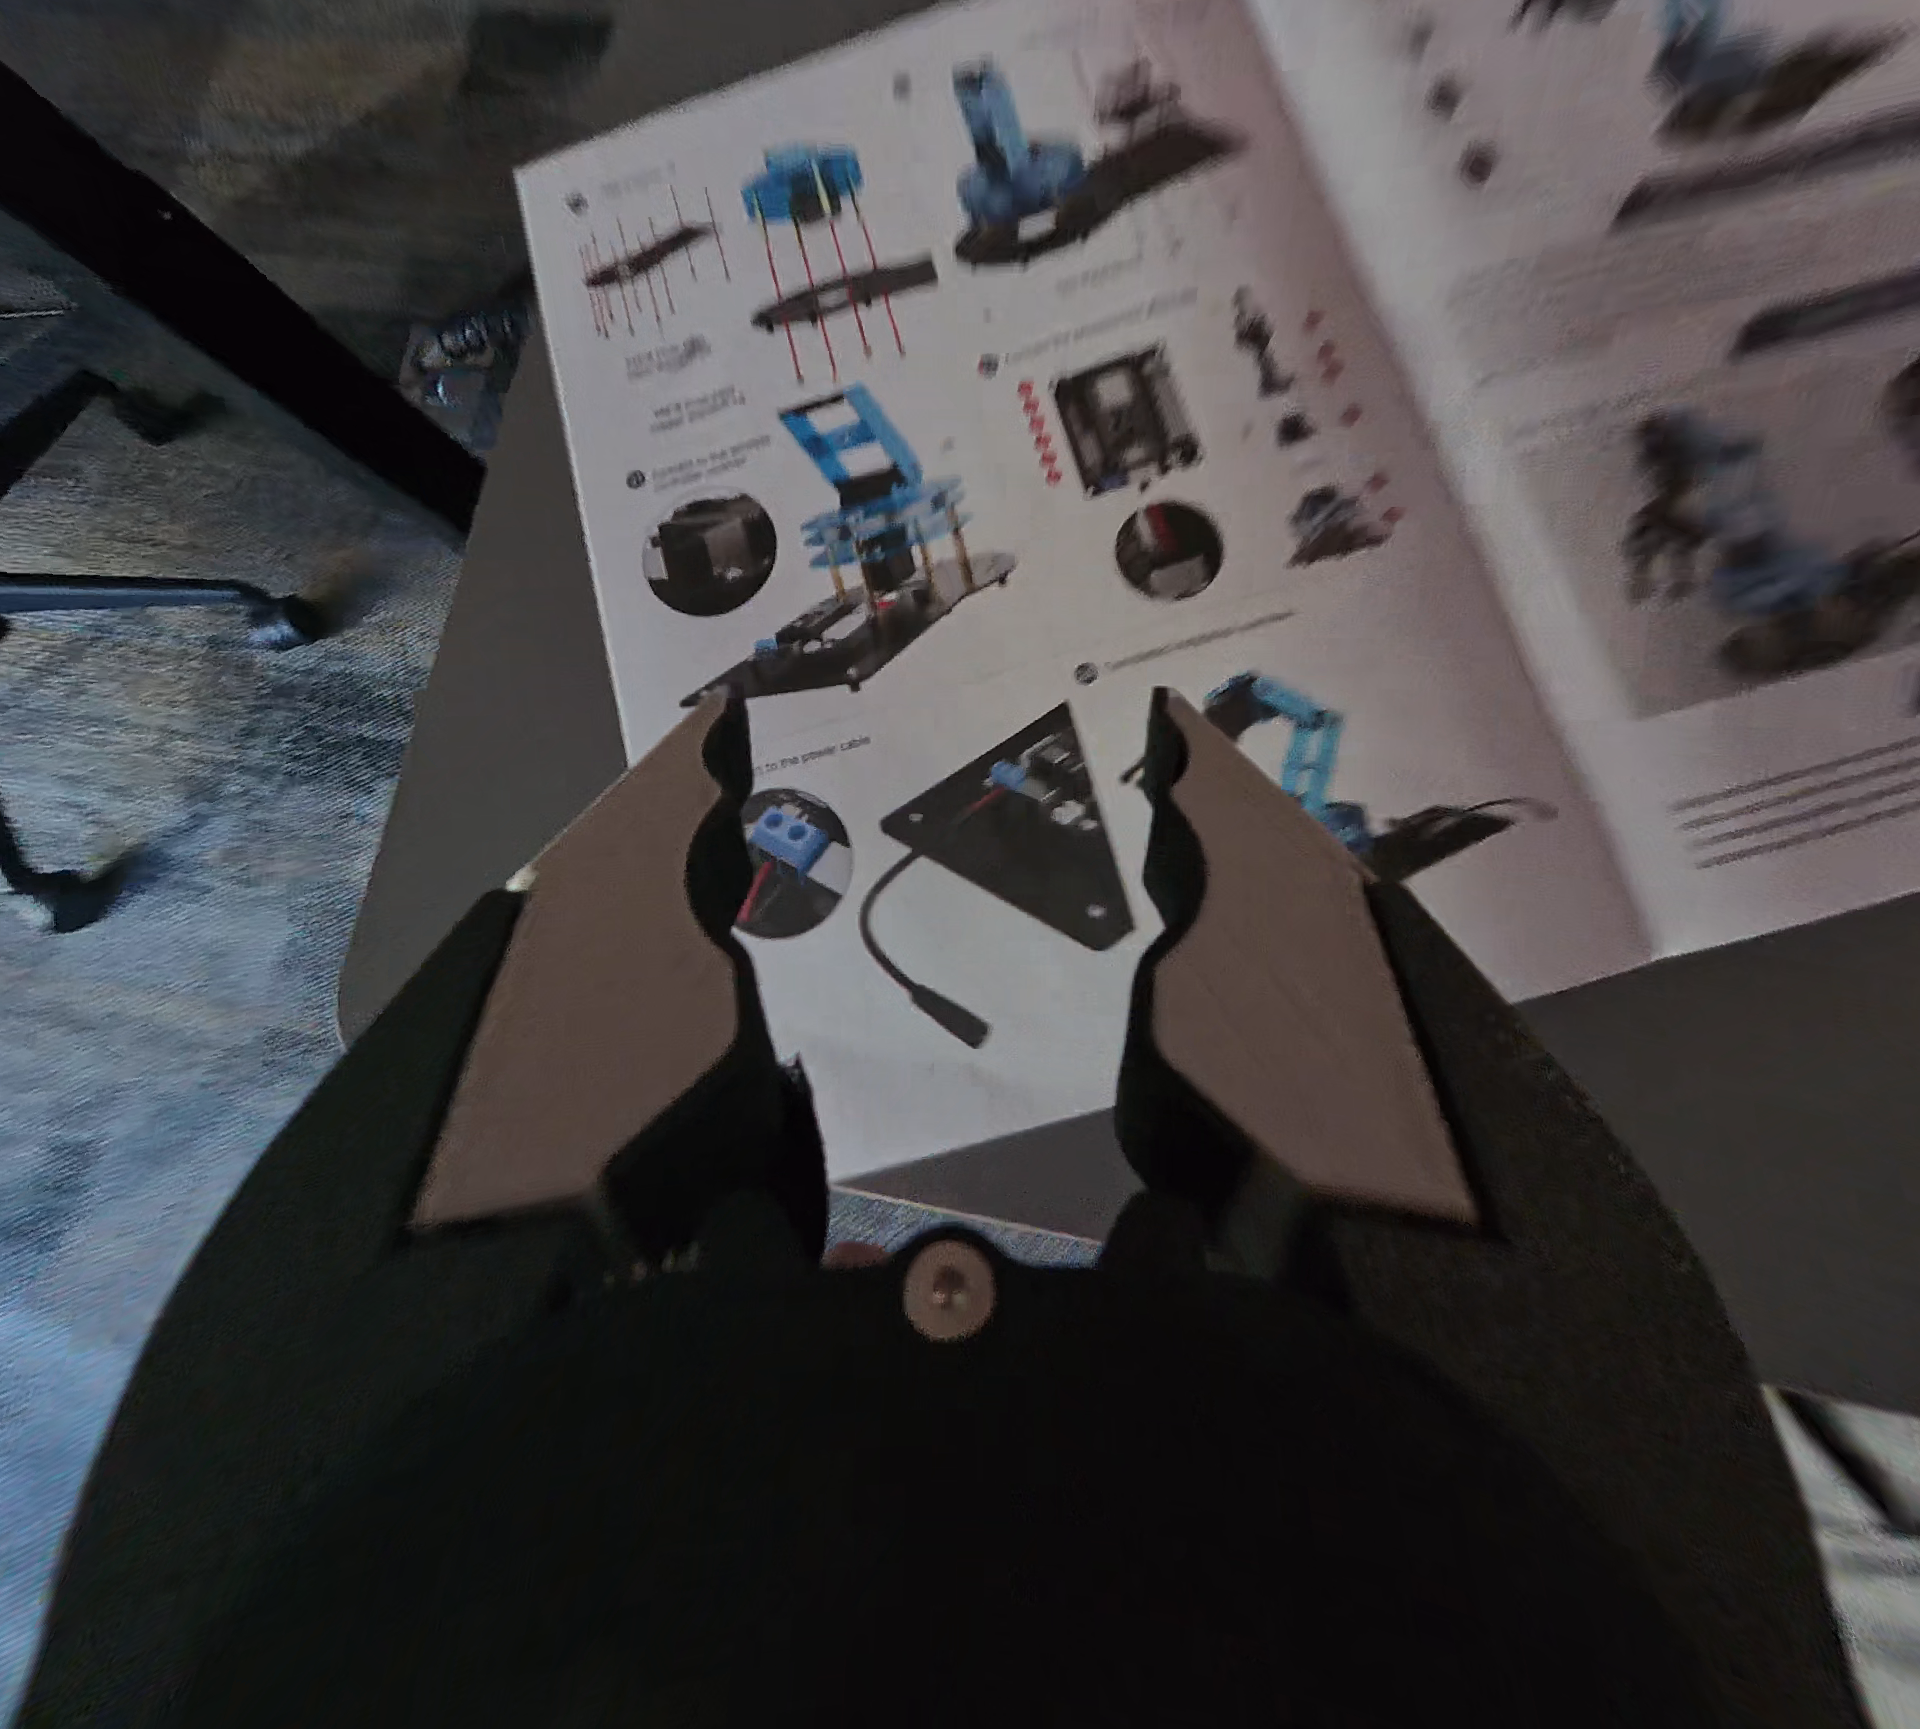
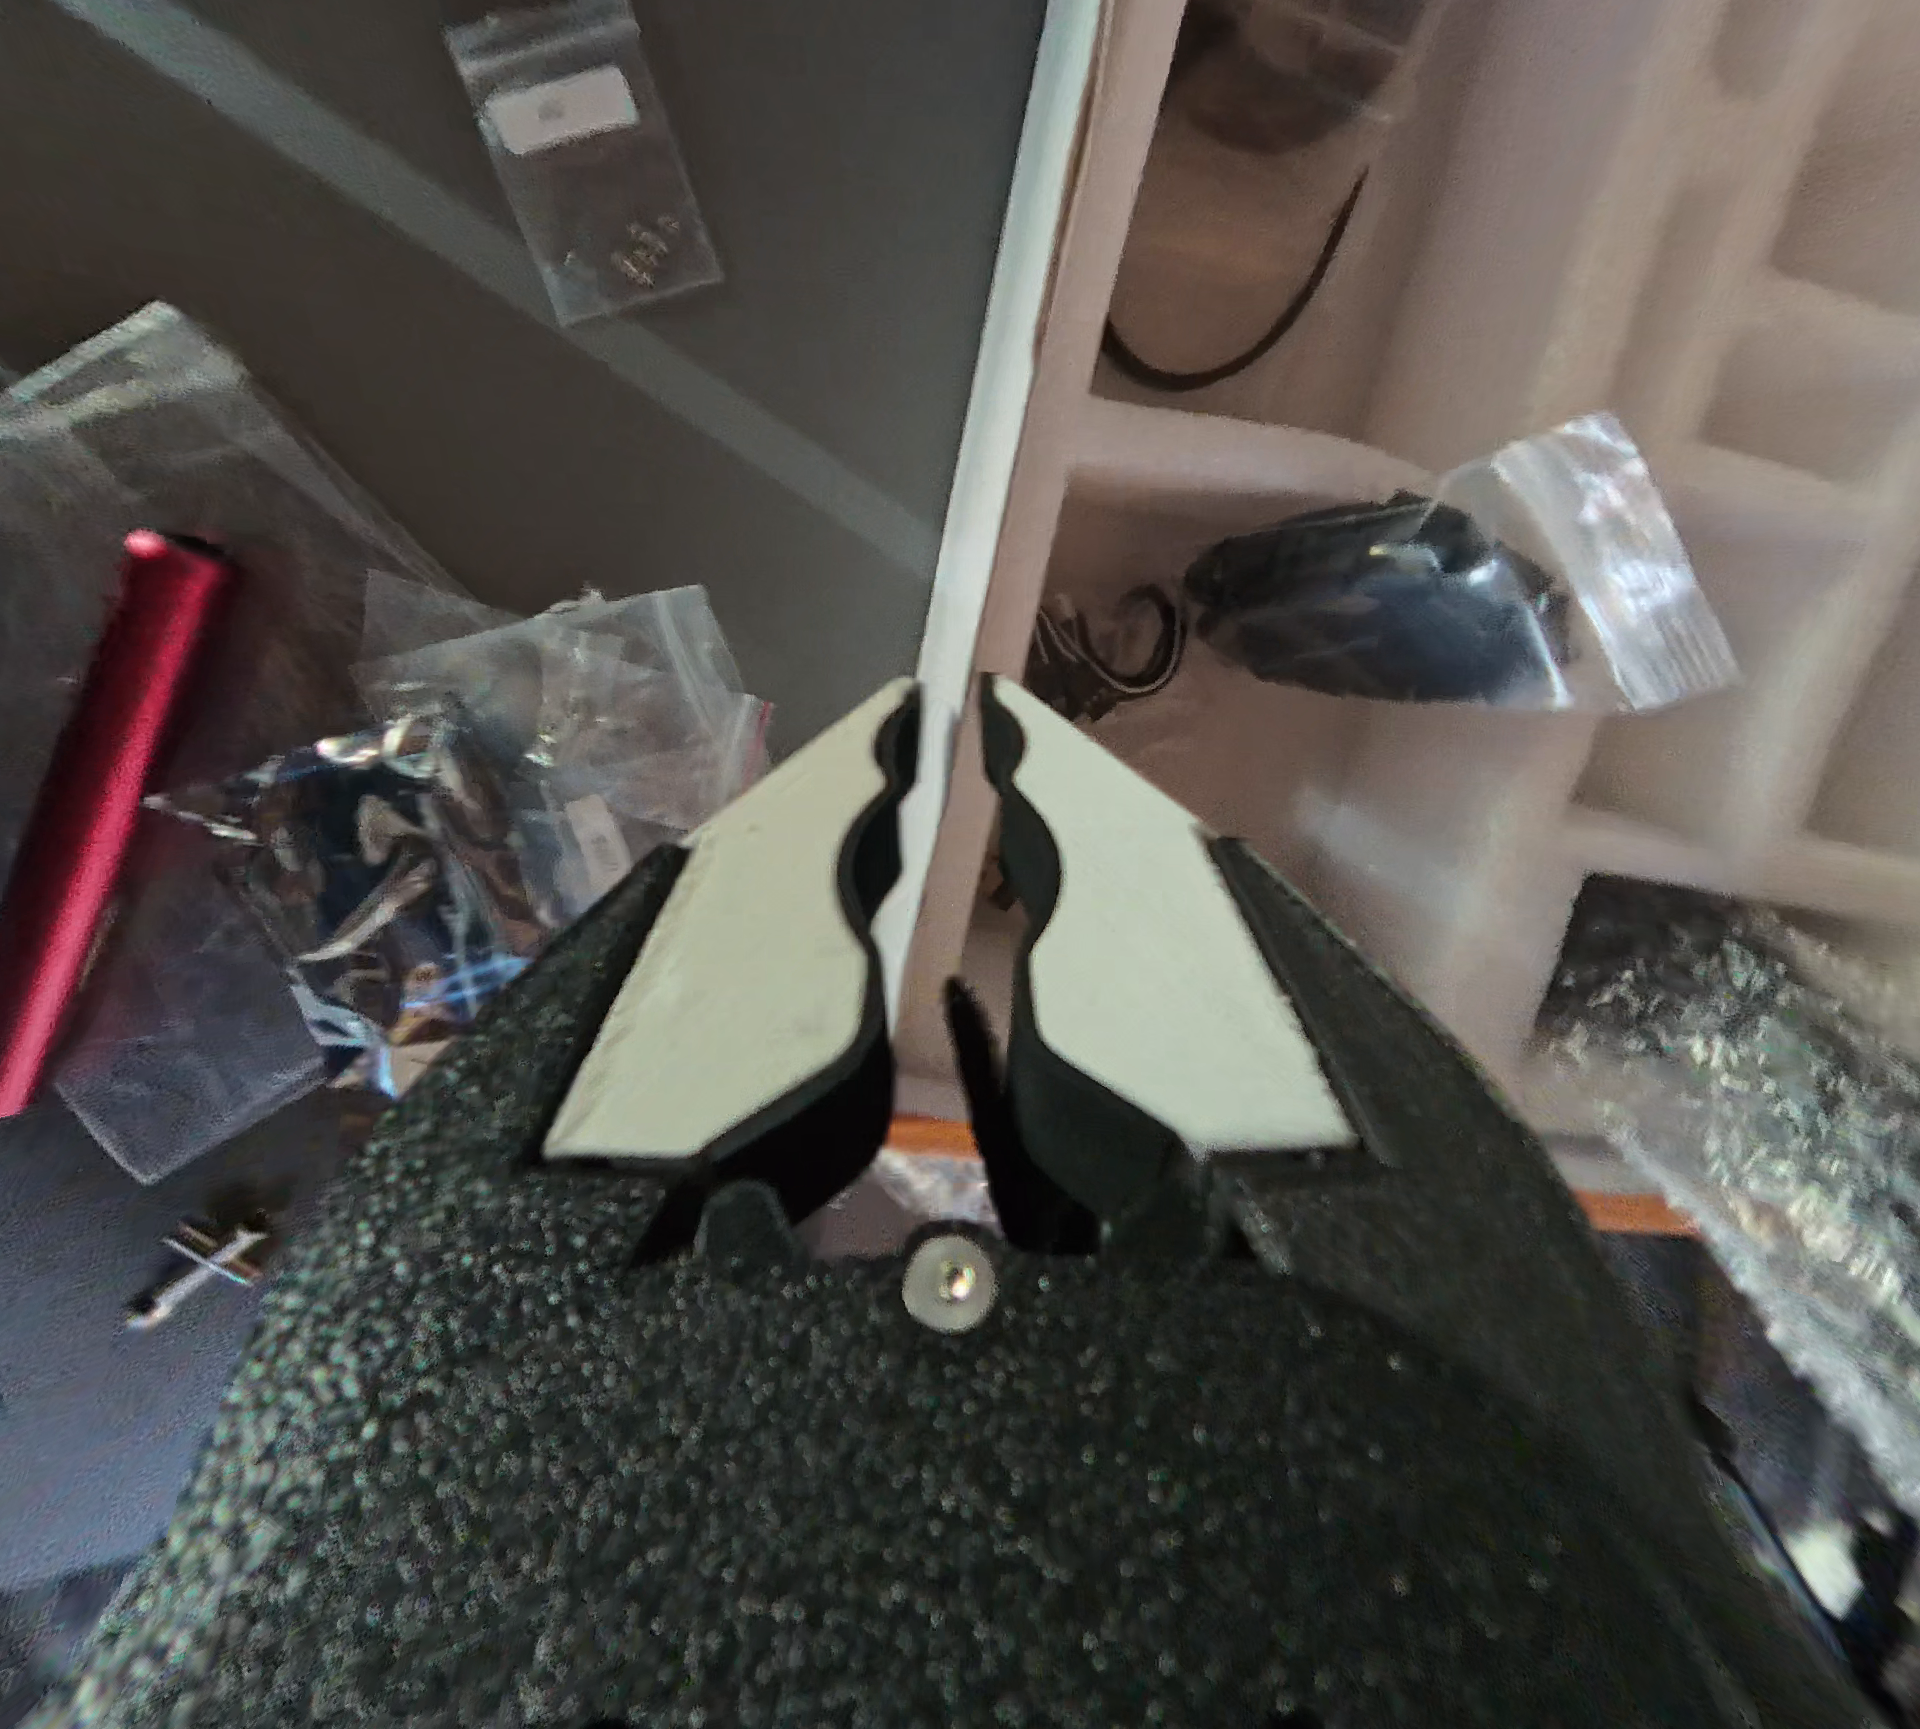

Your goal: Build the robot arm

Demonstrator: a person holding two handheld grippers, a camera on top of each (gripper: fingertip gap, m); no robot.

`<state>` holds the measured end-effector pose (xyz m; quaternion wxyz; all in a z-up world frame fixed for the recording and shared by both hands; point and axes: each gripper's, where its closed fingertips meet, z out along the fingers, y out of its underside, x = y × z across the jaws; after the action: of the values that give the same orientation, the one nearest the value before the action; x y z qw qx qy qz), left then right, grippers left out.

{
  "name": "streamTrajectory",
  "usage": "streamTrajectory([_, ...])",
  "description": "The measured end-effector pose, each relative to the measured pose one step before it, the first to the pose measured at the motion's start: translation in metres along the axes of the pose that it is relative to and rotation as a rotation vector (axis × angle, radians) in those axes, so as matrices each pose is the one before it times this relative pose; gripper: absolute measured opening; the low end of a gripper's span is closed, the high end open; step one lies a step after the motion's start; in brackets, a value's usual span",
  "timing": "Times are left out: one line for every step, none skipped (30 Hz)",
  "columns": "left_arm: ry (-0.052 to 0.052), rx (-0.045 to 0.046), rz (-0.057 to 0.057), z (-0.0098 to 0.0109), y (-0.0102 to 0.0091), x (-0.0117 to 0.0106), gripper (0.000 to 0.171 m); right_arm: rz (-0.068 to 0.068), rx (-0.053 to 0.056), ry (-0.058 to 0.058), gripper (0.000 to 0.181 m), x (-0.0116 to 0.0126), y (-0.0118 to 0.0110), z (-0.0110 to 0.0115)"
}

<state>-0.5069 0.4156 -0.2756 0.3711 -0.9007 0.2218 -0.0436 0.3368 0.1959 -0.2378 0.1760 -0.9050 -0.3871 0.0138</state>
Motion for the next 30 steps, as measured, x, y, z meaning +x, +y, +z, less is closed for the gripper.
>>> streamTrajectory([0.0014, 0.05910, -0.0546, -0.01252, -0.00663, 0.00098, 0.077, 0.0320, 0.0515, 0.0152, 0.029, -0.00390, -0.00054, -0.00933])
streamTrajectory([-0.0073, 0.06605, -0.0546, -0.01667, -0.00599, 0.00079, 0.077, 0.0404, 0.0494, 0.0124, 0.049, -0.00426, 0.00175, -0.01121])
streamTrajectory([-0.0064, 0.06869, -0.0572, -0.02075, -0.00448, 0.00283, 0.077, 0.0374, 0.0415, 0.0298, 0.060, -0.00174, 0.00539, -0.01296])
streamTrajectory([-0.0010, 0.06505, -0.0569, -0.02463, -0.00239, 0.00686, 0.077, 0.0315, 0.0381, 0.0481, 0.063, 0.00051, 0.00835, -0.01484])
streamTrajectory([0.0058, 0.05877, -0.0487, -0.02790, -0.00017, 0.01184, 0.077, 0.0349, 0.0397, 0.0582, 0.064, 0.00135, 0.01107, -0.01642])
streamTrajectory([0.0134, 0.04988, -0.0383, -0.02975, 0.00210, 0.01745, 0.076, 0.0549, 0.0520, 0.0470, 0.064, -0.00107, 0.01134, -0.01674])
streamTrajectory([0.0347, 0.03662, -0.0389, -0.02929, 0.00402, 0.02500, 0.073, 0.0864, 0.0610, 0.0250, 0.061, -0.00516, 0.01141, -0.01632])
streamTrajectory([0.0719, 0.01753, -0.0464, -0.02563, 0.00595, 0.03417, 0.069, 0.1122, 0.0530, 0.0259, 0.060, -0.00598, 0.01345, -0.01602])
streamTrajectory([0.1036, -0.00598, -0.0356, -0.01813, 0.00830, 0.04212, 0.065, 0.1009, 0.0308, 0.0418, 0.058, -0.00515, 0.01660, -0.01443])
streamTrajectory([0.1246, -0.02379, -0.0041, -0.00768, 0.00986, 0.04737, 0.064, 0.0562, 0.0246, 0.0254, 0.061, -0.00939, 0.01699, -0.01164])
streamTrajectory([0.1312, -0.02823, 0.0235, 0.00462, 0.00884, 0.04867, 0.062, 0.0136, 0.0143, 0.0192, 0.062, -0.01083, 0.01668, -0.00794])
streamTrajectory([0.1371, -0.03537, 0.0331, 0.01619, 0.00735, 0.04755, 0.061, -0.0207, 0.0018, 0.0525, 0.057, -0.00403, 0.01329, -0.00304])
streamTrajectory([0.1696, -0.05758, 0.0373, 0.02532, 0.00794, 0.04783, 0.061, -0.0354, 0.0012, 0.0759, 0.058, 0.00242, 0.00726, 0.00178])
streamTrajectory([0.2043, -0.07445, 0.0483, 0.03149, 0.00697, 0.04635, 0.061, -0.0314, 0.0158, 0.0303, 0.058, -0.00021, -0.00041, 0.00636])
streamTrajectory([0.1771, -0.05073, 0.0536, 0.03662, -0.00125, 0.03388, 0.060, -0.0042, 0.0237, -0.0084, 0.054, 0.00096, -0.00562, 0.01027])
streamTrajectory([0.1093, -0.02533, 0.0450, 0.03847, -0.00858, 0.01644, 0.059, 0.0417, 0.0030, -0.0145, 0.050, 0.00790, -0.00472, 0.01452])
streamTrajectory([0.0704, -0.03492, 0.0390, 0.03824, -0.00912, 0.00606, 0.060, 0.0672, -0.0173, -0.0353, 0.057, 0.00909, -0.00314, 0.01691])
streamTrajectory([0.0566, -0.05775, 0.0437, 0.03708, -0.00671, 0.00024, 0.061, 0.0755, -0.0259, -0.0629, 0.061, 0.00617, -0.00248, 0.01655])
streamTrajectory([0.0164, -0.08045, 0.0502, 0.03506, -0.00499, -0.00885, 0.062, 0.0581, -0.0470, -0.0503, 0.061, 0.00554, 0.00132, 0.01571])
streamTrajectory([-0.0455, -0.07211, 0.0577, 0.03200, -0.00873, -0.01925, 0.063, 0.0097, -0.0722, 0.0017, 0.062, 0.00884, 0.00570, 0.01376])
streamTrajectory([-0.0742, -0.04946, 0.0729, 0.02918, -0.01270, -0.02276, 0.064, -0.0230, -0.0658, 0.0510, 0.066, 0.01120, 0.00688, 0.01020])
streamTrajectory([-0.0668, -0.04391, 0.0773, 0.02778, -0.01190, -0.02181, 0.064, -0.0247, -0.0485, 0.0350, 0.063, 0.00557, 0.00697, 0.00692])
streamTrajectory([-0.0396, -0.04945, 0.0583, 0.02723, -0.00898, -0.01942, 0.065, -0.0001, -0.0404, -0.0008, 0.057, -0.00099, 0.00739, 0.00460])
streamTrajectory([-0.0365, -0.06130, 0.0415, 0.02692, -0.00505, -0.02100, 0.065, 0.0154, -0.0248, -0.0178, 0.050, -0.00431, 0.00611, 0.00193])
streamTrajectory([-0.0651, -0.06014, 0.0390, 0.02623, -0.00375, -0.02599, 0.068, 0.0082, -0.0116, -0.0089, 0.041, -0.00413, 0.00576, -0.00033])
streamTrajectory([-0.0460, -0.05023, 0.0367, 0.02560, -0.00316, -0.02217, 0.070, -0.0056, 0.0084, -0.0006, 0.032, -0.00399, 0.00393, -0.00218])
streamTrajectory([-0.0069, -0.04892, 0.0318, 0.02457, -0.00060, -0.01606, 0.070, -0.0172, 0.0097, -0.0044, 0.013, -0.00514, 0.00417, -0.00451])
streamTrajectory([0.0113, -0.04556, 0.0175, 0.02242, 0.00118, -0.01339, 0.073, -0.0092, 0.0153, 0.0019, 0.008, -0.00460, 0.00298, -0.00761])
streamTrajectory([0.0369, -0.03221, 0.0047, 0.01844, 0.00121, -0.00871, 0.079, 0.0056, 0.0391, -0.0076, 0.005, -0.00699, -0.00080, -0.01071])
streamTrajectory([0.0603, -0.02038, 0.0080, 0.01410, 0.00200, -0.00402, 0.083, 0.0015, 0.0507, -0.0198, 0.004, -0.01029, -0.00326, -0.01329])
